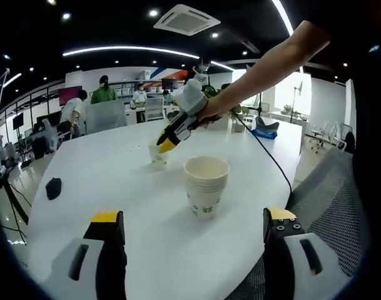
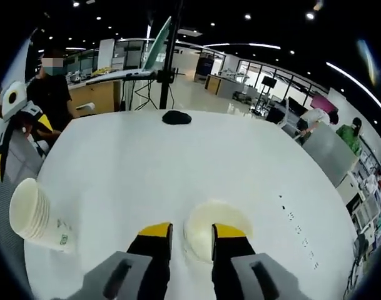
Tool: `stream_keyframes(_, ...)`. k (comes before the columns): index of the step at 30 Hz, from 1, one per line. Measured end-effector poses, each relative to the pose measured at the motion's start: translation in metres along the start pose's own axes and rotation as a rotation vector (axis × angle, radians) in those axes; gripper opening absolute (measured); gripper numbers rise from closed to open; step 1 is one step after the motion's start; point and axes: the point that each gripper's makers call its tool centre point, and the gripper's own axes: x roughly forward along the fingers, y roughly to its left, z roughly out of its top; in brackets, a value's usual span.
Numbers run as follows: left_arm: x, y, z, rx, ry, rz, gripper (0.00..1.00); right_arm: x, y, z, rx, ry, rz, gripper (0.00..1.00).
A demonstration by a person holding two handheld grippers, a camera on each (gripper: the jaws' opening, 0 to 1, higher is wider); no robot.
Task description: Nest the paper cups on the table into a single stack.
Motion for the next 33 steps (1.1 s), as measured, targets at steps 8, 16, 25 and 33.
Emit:
stream_keyframes(8,0.001,-0.001,-0.005,0.004,0.008,-0.015,0.9,0.003,0.015,-0.008,-0.126,0.053,0.059,0.04)
stream_keyframes(16,0.002,-0.004,-0.004,0.018,0.009,-0.022,0.88,-0.006,0.027,-0.006,-0.157,0.06,0.073,0.0)
stream_keyframes(25,0.001,-0.006,0.0,0.023,-0.001,-0.019,0.89,-0.023,0.022,0.005,-0.158,0.034,0.031,0.0)
stream_keyframes(33,0.001,-0.01,0.002,0.024,-0.011,-0.038,0.9,-0.04,0.021,0.013,-0.171,-0.006,0.006,0.0)
